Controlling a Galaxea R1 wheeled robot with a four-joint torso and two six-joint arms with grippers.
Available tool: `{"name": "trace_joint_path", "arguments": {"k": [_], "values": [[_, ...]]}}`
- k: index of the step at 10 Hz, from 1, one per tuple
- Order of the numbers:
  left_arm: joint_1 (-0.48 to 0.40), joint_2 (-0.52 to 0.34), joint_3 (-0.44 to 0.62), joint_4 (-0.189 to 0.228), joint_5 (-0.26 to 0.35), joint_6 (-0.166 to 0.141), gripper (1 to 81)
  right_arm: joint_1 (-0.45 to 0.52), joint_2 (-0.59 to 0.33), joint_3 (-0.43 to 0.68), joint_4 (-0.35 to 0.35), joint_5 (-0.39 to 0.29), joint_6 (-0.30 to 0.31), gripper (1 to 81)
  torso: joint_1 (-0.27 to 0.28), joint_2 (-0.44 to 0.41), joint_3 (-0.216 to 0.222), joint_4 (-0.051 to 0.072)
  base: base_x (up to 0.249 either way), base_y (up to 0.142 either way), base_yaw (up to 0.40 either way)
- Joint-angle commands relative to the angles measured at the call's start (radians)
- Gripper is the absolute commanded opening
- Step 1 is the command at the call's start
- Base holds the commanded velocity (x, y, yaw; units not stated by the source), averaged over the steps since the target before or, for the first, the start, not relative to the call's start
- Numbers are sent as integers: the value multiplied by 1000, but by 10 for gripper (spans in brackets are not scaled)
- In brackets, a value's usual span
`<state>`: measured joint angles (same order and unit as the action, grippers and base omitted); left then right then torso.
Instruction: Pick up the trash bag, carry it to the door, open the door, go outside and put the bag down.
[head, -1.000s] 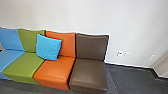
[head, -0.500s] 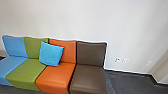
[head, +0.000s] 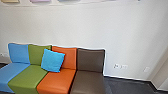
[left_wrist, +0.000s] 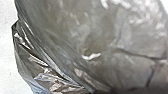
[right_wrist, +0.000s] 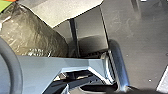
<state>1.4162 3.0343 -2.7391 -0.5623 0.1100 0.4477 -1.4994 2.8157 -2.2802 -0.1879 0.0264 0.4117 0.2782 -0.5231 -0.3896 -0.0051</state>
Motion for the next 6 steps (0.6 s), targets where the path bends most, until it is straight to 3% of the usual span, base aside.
{"name": "trace_joint_path", "arguments": {"k": [1, 3, 4, 6], "values": [[-33, 11, -14, 7, 85, 8, 10, 29, 6, -4, -16, -57, -2, 811, -61, 94, 89, 0, 0, 0, 0], [-35, 12, -14, 9, 85, 8, 10, 29, 6, -5, -16, -56, -2, 811, -107, 164, 156, 0, 0, 0, 0], [-33, 11, -14, 9, 85, 8, 10, 30, 9, -13, -18, -56, -2, 811, -131, 201, 97, 0, 0, 0, 0], [-32, 8, -27, 9, 85, 8, 10, 26, 32, -56, -19, -57, -2, 811, -165, 249, 122, 0, 0, 0, 0]]}}
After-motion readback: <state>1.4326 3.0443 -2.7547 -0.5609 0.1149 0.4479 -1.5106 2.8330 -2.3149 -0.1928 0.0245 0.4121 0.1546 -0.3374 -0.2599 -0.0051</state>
